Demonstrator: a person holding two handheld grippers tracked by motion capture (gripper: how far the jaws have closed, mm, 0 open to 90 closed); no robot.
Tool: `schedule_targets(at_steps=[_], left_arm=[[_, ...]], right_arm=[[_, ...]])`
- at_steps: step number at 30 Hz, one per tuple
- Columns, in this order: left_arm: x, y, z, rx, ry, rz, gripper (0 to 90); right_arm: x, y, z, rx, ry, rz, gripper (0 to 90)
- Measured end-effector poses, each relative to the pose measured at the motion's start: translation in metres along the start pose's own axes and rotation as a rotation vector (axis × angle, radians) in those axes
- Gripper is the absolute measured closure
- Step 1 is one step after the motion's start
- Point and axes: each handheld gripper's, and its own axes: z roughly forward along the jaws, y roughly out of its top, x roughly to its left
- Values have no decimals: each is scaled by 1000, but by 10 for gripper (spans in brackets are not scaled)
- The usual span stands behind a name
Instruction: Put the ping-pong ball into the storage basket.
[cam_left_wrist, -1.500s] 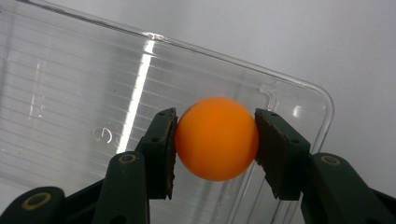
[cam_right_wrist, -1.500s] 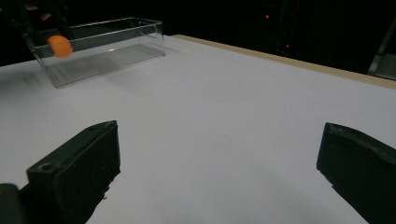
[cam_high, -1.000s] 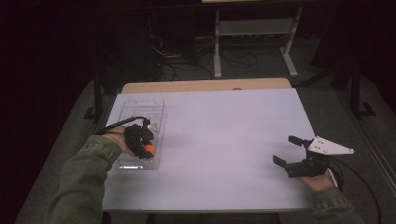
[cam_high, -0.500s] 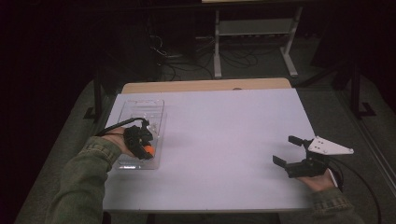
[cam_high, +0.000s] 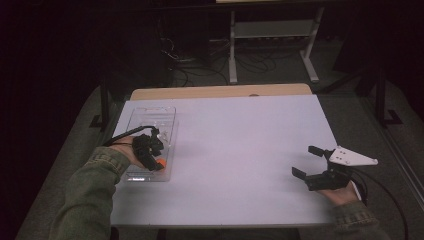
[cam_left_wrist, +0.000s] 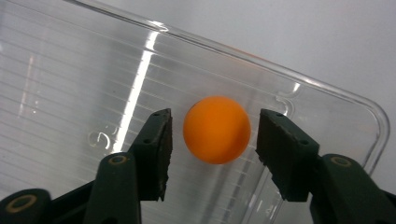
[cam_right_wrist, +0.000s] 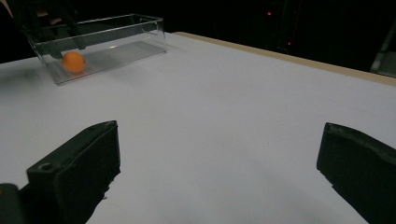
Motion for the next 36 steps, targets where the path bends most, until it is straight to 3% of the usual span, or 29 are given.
schedule_targets(at_steps=[14,22,36], left_arm=[[-1,-3,-8,-25,41,-20,348],[-2,-7,-18,-62,100,-26,263],[-1,-13,-31,-127,115,-56,121]], right_arm=[[0,0,0,-2,-3,5,0],[0,0,0,0,-2,5,0],[0,-1,0,3,-3,5,0]])
